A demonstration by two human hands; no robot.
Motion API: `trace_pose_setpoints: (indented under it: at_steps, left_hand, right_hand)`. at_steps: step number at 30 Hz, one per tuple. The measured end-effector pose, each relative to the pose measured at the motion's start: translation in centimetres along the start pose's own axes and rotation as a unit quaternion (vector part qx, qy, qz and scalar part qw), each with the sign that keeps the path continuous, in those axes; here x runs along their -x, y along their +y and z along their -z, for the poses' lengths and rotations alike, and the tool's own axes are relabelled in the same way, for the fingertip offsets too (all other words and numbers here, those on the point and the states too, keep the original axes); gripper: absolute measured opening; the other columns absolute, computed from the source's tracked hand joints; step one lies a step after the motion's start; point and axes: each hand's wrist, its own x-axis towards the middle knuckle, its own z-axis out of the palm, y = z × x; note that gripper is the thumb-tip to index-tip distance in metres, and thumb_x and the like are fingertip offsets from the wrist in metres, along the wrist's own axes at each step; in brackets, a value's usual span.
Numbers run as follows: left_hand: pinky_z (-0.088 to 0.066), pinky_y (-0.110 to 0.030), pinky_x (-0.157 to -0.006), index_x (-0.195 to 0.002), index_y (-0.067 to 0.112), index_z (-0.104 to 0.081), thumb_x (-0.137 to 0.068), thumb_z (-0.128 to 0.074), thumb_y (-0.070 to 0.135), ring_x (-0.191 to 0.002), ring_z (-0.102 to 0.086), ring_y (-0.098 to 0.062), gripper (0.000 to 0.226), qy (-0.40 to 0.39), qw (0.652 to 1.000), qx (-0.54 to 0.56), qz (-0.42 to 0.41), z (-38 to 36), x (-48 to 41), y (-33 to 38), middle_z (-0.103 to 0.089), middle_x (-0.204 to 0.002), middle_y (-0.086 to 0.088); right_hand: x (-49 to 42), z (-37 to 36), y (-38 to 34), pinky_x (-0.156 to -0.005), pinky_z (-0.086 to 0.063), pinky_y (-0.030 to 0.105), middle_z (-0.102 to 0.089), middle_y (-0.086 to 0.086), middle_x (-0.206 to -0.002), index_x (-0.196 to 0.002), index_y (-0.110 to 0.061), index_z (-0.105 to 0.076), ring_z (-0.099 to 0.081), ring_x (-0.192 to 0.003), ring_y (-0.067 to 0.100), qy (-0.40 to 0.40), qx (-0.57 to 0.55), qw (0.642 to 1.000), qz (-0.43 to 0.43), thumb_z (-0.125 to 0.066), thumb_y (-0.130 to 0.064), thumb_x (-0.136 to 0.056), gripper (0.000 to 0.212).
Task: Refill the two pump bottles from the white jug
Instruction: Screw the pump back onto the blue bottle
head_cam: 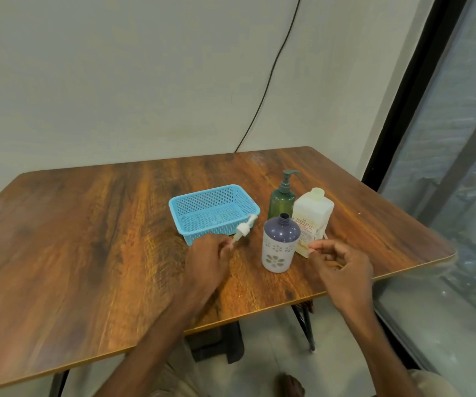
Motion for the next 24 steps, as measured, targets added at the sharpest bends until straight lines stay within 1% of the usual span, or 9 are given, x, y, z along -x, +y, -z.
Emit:
trace_pose_setpoints:
  at_steps: [2,5,7,10,12,16,19,22,24]
  left_hand:
    - [-0.052,-0.018,-0.074,-0.100,0.022,-0.079,-0.096,-0.071,0.019,-0.084,-0.063,0.002,0.009,0.042,0.997,0.056,-0.015,0.7,0.7,1.1,-0.073,-0.095,0.012]
    - [-0.053,-0.015,-0.076,-0.101,0.025,-0.078,-0.092,-0.078,0.020,-0.093,-0.064,0.006,0.011,0.060,0.990,0.122,-0.038,1.3,1.0,3.0,-0.069,-0.096,0.020]
    - [-0.052,-0.012,-0.075,-0.101,0.026,-0.079,-0.089,-0.081,0.022,-0.094,-0.064,0.005,0.013,0.060,0.985,0.148,-0.062,1.5,0.9,4.4,-0.069,-0.096,0.021]
    - [-0.051,-0.007,-0.073,-0.104,0.023,-0.080,-0.087,-0.083,0.023,-0.093,-0.065,0.008,0.017,0.048,0.975,0.177,-0.125,1.7,0.3,6.7,-0.070,-0.096,0.022]
    - [-0.050,-0.004,-0.072,-0.107,0.019,-0.081,-0.087,-0.083,0.022,-0.091,-0.066,0.011,0.020,0.035,0.969,0.192,-0.153,1.7,-0.2,8.1,-0.069,-0.097,0.021]
    - [-0.050,-0.005,-0.074,-0.111,0.018,-0.080,-0.089,-0.081,0.024,-0.091,-0.066,0.012,0.023,0.017,0.962,0.202,-0.185,1.3,-1.7,9.7,-0.073,-0.105,0.015]
    - [-0.052,-0.007,-0.079,-0.118,0.021,-0.075,-0.087,-0.083,0.033,-0.098,-0.066,0.008,0.034,0.010,0.964,0.208,-0.165,0.8,-2.8,10.0,-0.074,-0.112,0.013]
    - [-0.048,-0.007,-0.086,-0.135,0.030,-0.061,-0.078,-0.087,0.052,-0.114,-0.060,0.002,0.067,-0.077,0.978,0.161,-0.108,-0.4,-3.4,9.0,-0.064,-0.129,0.018]
    - [-0.044,-0.005,-0.084,-0.139,0.034,-0.053,-0.074,-0.087,0.057,-0.117,-0.057,-0.001,0.076,-0.155,0.978,0.116,-0.083,-1.4,-3.6,8.0,-0.059,-0.134,0.017]
  right_hand:
    - [0.1,0.1,-0.9,-0.065,-0.058,0.017,-0.075,-0.017,-0.088,-0.093,-0.024,-0.078,-0.070,-0.077,0.007,-0.003,-0.013,1.000,0.019,-0.081,-0.010,-0.083,0.017]
    - [0.0,0.0,-2.6,-0.069,-0.061,0.024,-0.076,-0.017,-0.088,-0.093,-0.027,-0.077,-0.072,-0.082,0.008,-0.011,-0.035,0.998,0.041,-0.081,-0.013,-0.084,0.017]
    - [-0.2,0.1,-3.8,-0.071,-0.062,0.028,-0.076,-0.015,-0.091,-0.097,-0.028,-0.077,-0.072,-0.086,0.008,-0.018,-0.048,0.997,0.058,-0.080,-0.020,-0.086,0.013]
    - [-0.9,0.2,-6.2,-0.075,-0.061,0.025,-0.076,-0.015,-0.098,-0.107,-0.028,-0.075,-0.072,-0.093,0.006,-0.056,-0.090,0.992,0.068,-0.078,-0.031,-0.087,0.021]
    - [-1.8,0.3,-7.7,-0.077,-0.061,0.024,-0.076,-0.017,-0.102,-0.112,-0.032,-0.072,-0.073,-0.096,0.004,-0.081,-0.109,0.988,0.070,-0.077,-0.032,-0.087,0.025]
    - [-4.5,0.5,-9.4,-0.076,-0.064,0.042,-0.079,-0.003,-0.102,-0.118,-0.018,-0.073,-0.076,-0.090,0.016,-0.088,-0.137,0.984,0.076,-0.076,-0.023,-0.091,0.028]
    - [-6.0,1.0,-10.4,-0.074,-0.063,0.038,-0.079,-0.002,-0.099,-0.116,-0.014,-0.074,-0.076,-0.087,0.016,-0.068,-0.137,0.983,0.097,-0.077,-0.021,-0.090,0.027]
    - [-7.4,1.5,-11.4,-0.075,-0.063,0.033,-0.078,-0.001,-0.095,-0.114,-0.015,-0.074,-0.076,-0.084,0.015,-0.040,-0.142,0.982,0.114,-0.076,-0.021,-0.091,0.024]
    - [-8.3,1.5,-11.8,-0.078,-0.063,0.034,-0.078,-0.001,-0.094,-0.113,-0.016,-0.075,-0.076,-0.085,0.015,-0.035,-0.131,0.983,0.127,-0.077,-0.021,-0.091,0.023]
